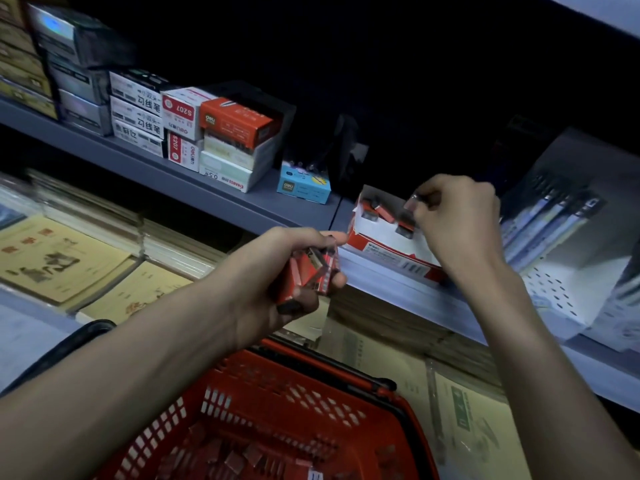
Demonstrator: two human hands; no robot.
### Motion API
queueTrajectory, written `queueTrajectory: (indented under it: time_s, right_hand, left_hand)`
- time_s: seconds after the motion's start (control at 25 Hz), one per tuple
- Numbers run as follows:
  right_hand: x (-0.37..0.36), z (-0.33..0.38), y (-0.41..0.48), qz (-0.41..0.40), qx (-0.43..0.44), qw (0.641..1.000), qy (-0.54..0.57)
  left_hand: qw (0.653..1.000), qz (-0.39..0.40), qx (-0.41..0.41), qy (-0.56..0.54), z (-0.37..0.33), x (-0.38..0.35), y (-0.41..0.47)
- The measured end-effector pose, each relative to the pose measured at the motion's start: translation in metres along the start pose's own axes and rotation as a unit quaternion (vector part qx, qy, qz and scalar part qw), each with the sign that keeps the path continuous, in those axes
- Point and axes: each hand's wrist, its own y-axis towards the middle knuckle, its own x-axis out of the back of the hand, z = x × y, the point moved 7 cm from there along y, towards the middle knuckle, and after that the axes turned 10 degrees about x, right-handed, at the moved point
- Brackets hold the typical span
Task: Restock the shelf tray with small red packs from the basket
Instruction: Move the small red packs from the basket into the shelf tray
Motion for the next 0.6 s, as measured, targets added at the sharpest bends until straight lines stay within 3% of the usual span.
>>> queueTrajectory:
  time_s: [0.2, 0.32, 0.44, 0.52, 0.6]
  right_hand:
    - [-0.034, 0.004, 0.001, 0.135, 0.019, 0.99, -0.019]
    - [-0.009, 0.021, 0.002, 0.107, -0.025, 0.988, 0.105]
    - [-0.003, 0.071, -0.016, 0.218, -0.057, 0.925, 0.306]
    - [-0.01, 0.095, -0.032, 0.28, -0.06, 0.899, 0.332]
    - [-0.013, 0.099, -0.038, 0.284, -0.065, 0.906, 0.307]
  left_hand:
    - [1.0, 0.009, 0.013, -0.016, -0.001, 0.009, 0.002]
    - [0.999, 0.009, 0.007, -0.041, -0.002, 0.012, 0.002]
    - [0.998, 0.001, -0.014, -0.061, -0.002, 0.011, 0.006]
    - [0.998, -0.002, -0.028, -0.062, 0.001, 0.011, 0.01]
    - [0.998, -0.01, -0.029, -0.061, 0.003, 0.011, 0.01]
